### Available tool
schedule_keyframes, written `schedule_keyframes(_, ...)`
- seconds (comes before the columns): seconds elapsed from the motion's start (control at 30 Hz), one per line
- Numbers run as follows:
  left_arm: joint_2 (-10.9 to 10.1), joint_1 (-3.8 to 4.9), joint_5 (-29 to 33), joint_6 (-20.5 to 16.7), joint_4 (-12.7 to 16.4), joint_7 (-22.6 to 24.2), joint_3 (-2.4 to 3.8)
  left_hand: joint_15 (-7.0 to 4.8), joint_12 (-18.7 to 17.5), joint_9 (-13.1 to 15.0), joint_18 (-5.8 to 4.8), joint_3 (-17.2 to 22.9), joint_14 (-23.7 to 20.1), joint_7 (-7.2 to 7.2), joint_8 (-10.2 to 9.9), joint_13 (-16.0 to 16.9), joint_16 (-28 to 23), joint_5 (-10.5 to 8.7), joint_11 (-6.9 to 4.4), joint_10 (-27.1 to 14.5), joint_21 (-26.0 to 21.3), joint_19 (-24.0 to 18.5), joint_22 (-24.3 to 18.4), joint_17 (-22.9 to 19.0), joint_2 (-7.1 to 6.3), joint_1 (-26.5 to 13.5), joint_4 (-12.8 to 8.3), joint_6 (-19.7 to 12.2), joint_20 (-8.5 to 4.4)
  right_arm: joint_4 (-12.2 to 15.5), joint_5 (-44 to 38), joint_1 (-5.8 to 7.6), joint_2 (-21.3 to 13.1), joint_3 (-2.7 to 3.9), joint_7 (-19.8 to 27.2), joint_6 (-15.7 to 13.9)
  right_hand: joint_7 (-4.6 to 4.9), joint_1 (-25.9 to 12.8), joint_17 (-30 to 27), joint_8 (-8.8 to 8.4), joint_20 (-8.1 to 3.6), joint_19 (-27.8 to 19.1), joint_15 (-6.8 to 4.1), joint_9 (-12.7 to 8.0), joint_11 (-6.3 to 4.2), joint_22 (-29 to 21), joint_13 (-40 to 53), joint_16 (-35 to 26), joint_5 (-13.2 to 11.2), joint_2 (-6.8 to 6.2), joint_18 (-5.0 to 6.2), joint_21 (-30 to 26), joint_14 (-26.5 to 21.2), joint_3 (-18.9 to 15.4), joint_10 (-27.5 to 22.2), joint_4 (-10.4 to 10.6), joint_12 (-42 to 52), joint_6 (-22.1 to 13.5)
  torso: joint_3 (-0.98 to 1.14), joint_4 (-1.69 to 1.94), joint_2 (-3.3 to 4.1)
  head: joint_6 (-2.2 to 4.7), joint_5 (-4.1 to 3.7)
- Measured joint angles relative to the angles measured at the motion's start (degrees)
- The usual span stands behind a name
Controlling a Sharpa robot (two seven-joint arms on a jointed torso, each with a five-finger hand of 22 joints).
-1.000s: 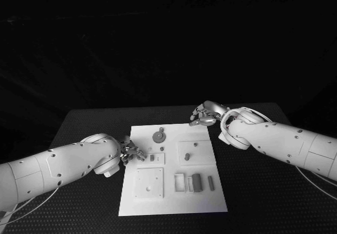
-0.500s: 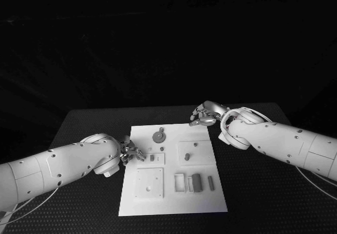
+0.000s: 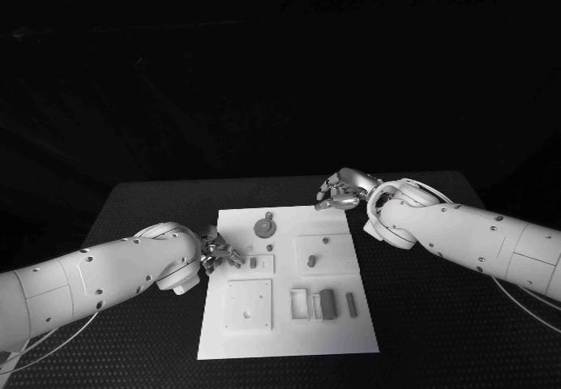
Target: Assemble the parts on the task board
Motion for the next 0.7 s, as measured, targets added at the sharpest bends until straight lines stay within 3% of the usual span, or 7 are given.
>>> schedule_keyframes(0.3,0.05,0.00,0.73,-0.07,0.05,0.41,0.02,0.01,0.26,-0.07,0.00,-0.54,0.01,0.00,-0.28,0.00,0.08,0.01,0.00,0.00,0.00,0.00,-0.01,0.08,-1.64,-1.64,0.55,0.00,0.00,0.00,0.00,0.00,-0.03,0.00,0.00,0.00,-0.12,0.00,0.00,0.00,0.00,0.00,0.03,0.00,0.00,0.00,0.01,0.00,0.00,0.00,0.00,0.00,0.02,0.00,0.00,0.00,0.00,-0.07,-0.01,0.00,-0.02,0.07,0.01)
schedule_keyframes(0.7,0.05,0.00,1.09,-0.05,0.04,0.60,0.02,-0.04,0.43,-0.02,0.00,-0.70,-0.04,-0.24,-0.28,0.00,0.23,0.01,0.00,0.00,0.00,0.21,-0.01,0.14,-1.69,-2.16,0.70,0.23,-0.21,0.00,0.00,0.00,-0.08,0.00,0.00,0.00,-0.17,0.00,-0.05,0.00,0.00,0.00,0.05,0.03,0.00,0.00,0.01,0.00,0.00,0.00,0.00,0.00,0.02,0.00,0.00,0.00,0.00,-0.03,-0.02,0.02,-0.03,0.02,-0.07)
